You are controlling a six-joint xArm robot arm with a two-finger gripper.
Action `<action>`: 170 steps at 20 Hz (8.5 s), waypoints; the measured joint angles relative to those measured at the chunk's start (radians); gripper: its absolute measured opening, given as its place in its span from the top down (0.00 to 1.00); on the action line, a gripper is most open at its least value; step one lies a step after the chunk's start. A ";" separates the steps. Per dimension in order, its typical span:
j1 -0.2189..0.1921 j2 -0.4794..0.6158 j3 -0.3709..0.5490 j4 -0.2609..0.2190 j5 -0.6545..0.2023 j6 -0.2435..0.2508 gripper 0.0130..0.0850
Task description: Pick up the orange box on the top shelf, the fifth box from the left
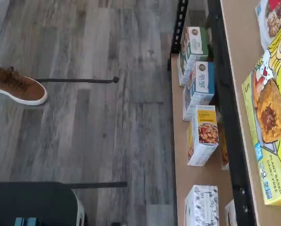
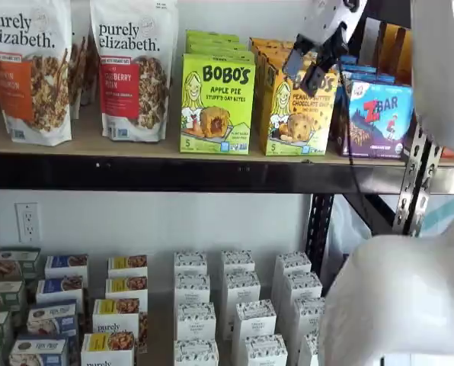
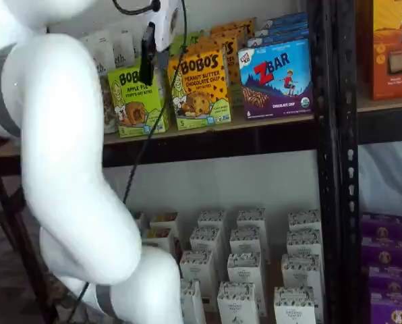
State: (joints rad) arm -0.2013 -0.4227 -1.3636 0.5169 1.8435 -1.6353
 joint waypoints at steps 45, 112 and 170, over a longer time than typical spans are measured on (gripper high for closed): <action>0.123 0.197 -0.276 -0.345 -0.135 0.039 0.00; 0.091 0.323 -0.272 -0.311 -0.159 -0.005 0.50; -0.026 -0.195 0.153 -0.264 -0.053 -0.088 0.67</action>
State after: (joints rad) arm -0.2273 -0.6174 -1.2101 0.2531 1.7907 -1.7233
